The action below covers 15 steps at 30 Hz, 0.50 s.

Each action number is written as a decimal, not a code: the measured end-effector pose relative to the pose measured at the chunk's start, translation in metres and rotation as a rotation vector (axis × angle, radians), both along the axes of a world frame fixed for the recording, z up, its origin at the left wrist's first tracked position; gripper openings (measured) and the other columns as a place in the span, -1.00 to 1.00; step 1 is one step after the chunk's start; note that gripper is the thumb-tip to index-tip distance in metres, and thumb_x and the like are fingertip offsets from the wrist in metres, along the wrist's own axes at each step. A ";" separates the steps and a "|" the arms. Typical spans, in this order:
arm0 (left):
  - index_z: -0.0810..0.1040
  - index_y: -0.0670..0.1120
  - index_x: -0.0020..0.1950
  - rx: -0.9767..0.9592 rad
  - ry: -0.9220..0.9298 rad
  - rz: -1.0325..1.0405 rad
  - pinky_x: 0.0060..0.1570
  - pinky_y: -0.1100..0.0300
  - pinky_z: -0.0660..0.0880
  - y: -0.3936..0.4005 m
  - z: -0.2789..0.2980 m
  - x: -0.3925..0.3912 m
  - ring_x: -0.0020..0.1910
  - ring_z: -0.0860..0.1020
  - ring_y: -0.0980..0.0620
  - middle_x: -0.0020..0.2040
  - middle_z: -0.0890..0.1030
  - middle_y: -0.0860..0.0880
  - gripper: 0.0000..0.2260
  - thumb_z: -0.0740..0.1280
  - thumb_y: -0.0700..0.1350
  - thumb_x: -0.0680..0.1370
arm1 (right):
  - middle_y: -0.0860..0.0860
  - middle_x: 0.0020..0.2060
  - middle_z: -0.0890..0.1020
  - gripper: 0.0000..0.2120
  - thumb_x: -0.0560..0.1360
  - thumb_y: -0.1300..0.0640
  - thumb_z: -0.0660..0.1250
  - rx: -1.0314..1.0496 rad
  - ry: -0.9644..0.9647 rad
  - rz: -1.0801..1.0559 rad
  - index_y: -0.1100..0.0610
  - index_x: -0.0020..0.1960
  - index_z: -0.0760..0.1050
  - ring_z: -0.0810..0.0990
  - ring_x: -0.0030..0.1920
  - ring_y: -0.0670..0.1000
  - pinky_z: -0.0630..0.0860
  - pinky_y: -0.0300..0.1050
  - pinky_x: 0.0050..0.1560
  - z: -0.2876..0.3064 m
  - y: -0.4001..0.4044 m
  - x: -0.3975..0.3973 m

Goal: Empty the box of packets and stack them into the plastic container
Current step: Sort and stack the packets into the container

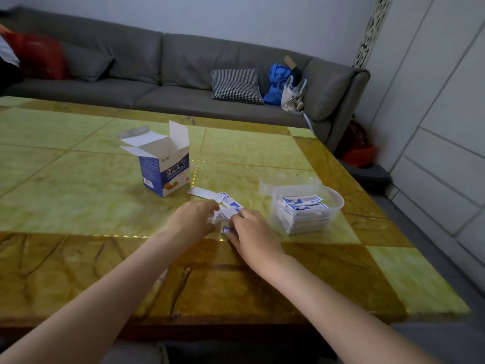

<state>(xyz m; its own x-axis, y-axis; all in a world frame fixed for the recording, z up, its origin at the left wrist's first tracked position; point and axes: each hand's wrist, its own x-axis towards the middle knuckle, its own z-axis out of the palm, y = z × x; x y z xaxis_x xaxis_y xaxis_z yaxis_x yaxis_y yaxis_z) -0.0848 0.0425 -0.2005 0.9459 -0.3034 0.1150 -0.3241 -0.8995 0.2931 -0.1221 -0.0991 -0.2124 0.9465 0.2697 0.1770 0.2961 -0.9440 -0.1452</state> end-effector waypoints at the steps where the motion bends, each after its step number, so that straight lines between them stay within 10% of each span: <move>1: 0.46 -0.05 0.26 -0.016 -0.004 -0.013 0.09 0.16 0.42 0.002 -0.002 0.001 0.16 0.52 -0.02 0.18 0.57 -0.01 -0.70 0.29 -0.12 0.52 | 0.08 0.12 0.49 -0.72 0.57 0.03 0.19 0.048 0.028 0.039 0.19 0.15 0.49 0.39 0.19 0.09 0.35 -0.05 0.18 0.001 -0.004 -0.003; 6: 0.45 -0.02 0.29 -0.051 0.000 -0.088 0.16 0.13 0.43 0.011 -0.003 0.006 0.19 0.49 -0.02 0.26 0.52 -0.02 -0.63 0.33 -0.16 0.49 | 0.07 -0.10 0.55 -0.64 0.52 -0.07 0.24 0.323 0.144 0.043 0.22 -0.12 0.59 0.48 -0.02 0.02 0.35 -0.14 -0.07 0.006 -0.015 -0.008; 15: 0.58 -0.07 0.15 -0.063 -0.006 -0.167 0.10 0.11 0.47 -0.002 0.002 0.003 0.09 0.56 -0.02 0.10 0.62 -0.05 -0.77 0.32 -0.16 0.50 | 0.10 -0.07 0.65 -0.85 0.52 0.13 0.31 0.367 0.021 -0.036 0.15 0.07 0.47 0.61 -0.05 0.09 0.54 0.00 -0.04 0.012 -0.010 0.002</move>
<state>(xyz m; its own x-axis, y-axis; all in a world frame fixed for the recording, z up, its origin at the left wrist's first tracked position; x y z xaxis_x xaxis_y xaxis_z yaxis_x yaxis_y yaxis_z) -0.0813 0.0401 -0.1980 0.8820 -0.4485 0.1448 -0.4698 -0.8126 0.3448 -0.1203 -0.1087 -0.1999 0.9586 0.1585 0.2365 0.2573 -0.8379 -0.4814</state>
